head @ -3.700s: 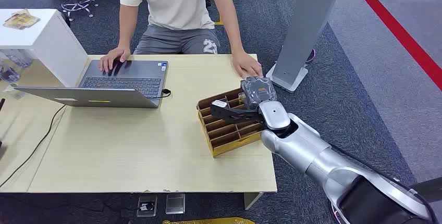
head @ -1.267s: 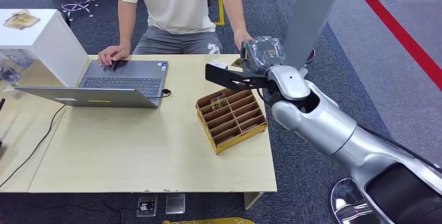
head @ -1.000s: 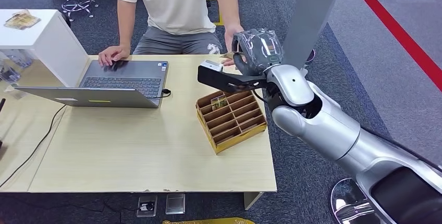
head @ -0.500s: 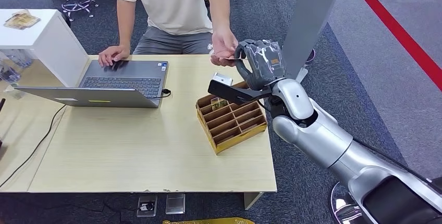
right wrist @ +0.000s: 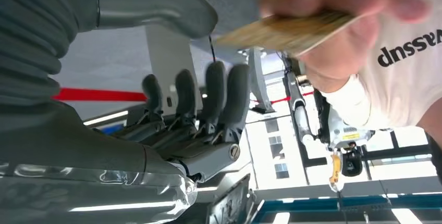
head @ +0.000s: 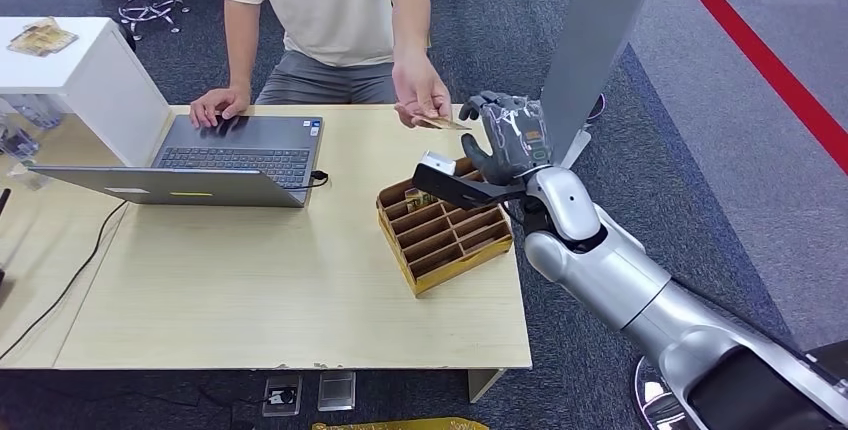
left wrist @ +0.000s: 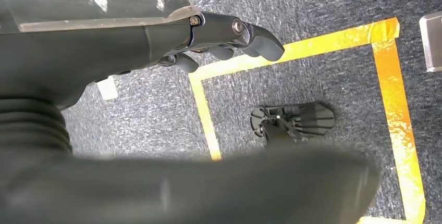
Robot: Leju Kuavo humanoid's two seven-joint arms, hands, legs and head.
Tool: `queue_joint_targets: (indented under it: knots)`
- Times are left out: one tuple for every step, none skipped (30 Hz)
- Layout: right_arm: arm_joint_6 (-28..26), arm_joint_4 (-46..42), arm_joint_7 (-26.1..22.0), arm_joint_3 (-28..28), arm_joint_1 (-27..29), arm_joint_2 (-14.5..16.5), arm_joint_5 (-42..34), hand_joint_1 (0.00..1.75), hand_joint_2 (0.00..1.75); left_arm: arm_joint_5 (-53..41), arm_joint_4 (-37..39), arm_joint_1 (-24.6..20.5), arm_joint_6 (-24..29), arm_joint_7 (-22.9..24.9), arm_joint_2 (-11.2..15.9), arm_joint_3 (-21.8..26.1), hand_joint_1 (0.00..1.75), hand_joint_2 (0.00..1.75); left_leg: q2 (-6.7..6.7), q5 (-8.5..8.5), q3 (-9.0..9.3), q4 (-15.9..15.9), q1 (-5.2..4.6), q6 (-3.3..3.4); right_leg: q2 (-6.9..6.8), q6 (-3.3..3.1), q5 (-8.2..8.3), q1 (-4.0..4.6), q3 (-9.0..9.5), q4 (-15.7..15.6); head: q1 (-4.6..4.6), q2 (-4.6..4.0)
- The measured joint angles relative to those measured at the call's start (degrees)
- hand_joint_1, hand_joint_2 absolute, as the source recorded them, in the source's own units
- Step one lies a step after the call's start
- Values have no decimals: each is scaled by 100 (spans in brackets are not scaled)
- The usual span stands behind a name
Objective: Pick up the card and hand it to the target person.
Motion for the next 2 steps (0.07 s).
queue_joint_targets:
  knots:
    - [-23, 7, -56, -25, 29, 9, -103, 0, 175, -1, 0, 1, 1, -12, 0, 0, 0, 131, 0, 0, 0, 0, 0, 0, 0, 0, 0, 0, 0, 0, 1, 0]
    - [-35, 9, -85, -36, 44, 13, -157, 0, 175, -1, 0, 1, 2, -18, 0, 0, 0, 116, 0, 0, 0, 0, 0, 0, 0, 0, 0, 0, 0, 0, 1, 0]
